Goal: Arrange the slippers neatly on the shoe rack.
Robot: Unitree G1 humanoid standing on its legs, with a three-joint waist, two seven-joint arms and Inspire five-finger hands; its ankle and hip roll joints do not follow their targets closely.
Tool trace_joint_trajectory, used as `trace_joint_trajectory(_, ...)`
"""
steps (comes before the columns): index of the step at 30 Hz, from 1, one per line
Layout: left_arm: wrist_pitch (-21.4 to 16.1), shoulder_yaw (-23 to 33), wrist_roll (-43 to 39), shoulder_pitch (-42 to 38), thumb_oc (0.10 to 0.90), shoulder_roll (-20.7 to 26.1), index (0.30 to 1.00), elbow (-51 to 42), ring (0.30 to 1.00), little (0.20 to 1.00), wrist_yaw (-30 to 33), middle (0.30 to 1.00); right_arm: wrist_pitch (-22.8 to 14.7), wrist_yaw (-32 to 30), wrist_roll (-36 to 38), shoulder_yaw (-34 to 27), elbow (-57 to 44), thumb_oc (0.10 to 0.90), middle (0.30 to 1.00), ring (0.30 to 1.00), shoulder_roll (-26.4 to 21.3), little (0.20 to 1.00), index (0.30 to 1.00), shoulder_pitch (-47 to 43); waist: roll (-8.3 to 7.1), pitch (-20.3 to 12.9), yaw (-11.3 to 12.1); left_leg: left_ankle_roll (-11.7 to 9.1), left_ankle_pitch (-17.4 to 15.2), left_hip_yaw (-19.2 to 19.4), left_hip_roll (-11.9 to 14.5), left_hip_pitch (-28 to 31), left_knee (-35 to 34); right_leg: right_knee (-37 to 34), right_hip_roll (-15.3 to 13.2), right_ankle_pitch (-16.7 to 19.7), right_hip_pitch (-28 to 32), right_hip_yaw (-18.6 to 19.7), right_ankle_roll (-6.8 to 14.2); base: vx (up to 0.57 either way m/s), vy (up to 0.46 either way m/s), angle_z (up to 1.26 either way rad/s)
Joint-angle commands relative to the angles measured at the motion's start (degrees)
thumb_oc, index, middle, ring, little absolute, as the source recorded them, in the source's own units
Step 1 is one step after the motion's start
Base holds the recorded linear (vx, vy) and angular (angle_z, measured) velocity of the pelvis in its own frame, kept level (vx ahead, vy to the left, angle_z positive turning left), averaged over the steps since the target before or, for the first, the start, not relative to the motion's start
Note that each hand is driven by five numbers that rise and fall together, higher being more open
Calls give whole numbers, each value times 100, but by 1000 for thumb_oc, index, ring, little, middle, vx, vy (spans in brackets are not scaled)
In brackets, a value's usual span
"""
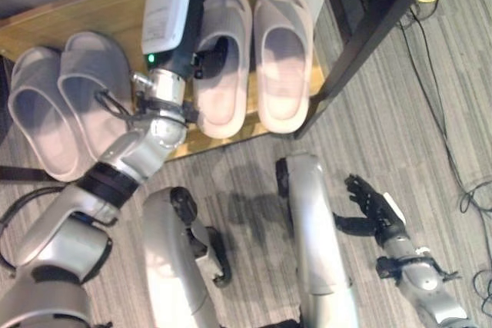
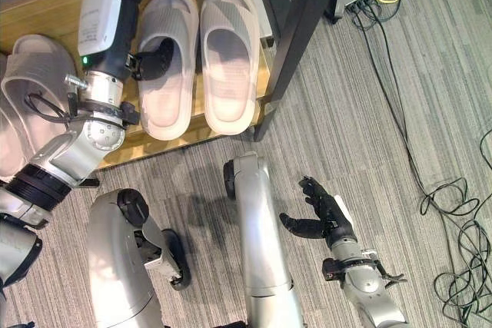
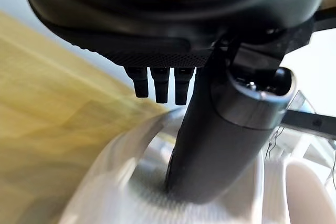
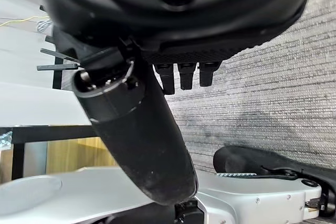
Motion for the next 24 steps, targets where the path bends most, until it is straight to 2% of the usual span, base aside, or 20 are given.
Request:
trace_joint_trajectory(1, -492, 633, 219, -414, 800, 43, 900, -378, 900, 900, 76, 900, -456, -55, -209, -58, -546, 800, 900, 900, -84, 900, 900, 90, -32, -131, 90, -31, 158, -291, -380, -222, -143, 441, -475, -890, 726, 196, -348, 0, 0, 0)
trace_joint_trajectory(24, -842, 1294, -122, 574, 800, 59, 900, -1954, 900, 900, 24, 900, -297, -143, -497, 74, -431, 800, 900, 900, 38, 900, 900, 86, 89, -131, 260, -44, 148, -234, -388, -222, -126, 474, -572, -886, 726, 140, -380, -1, 0, 0)
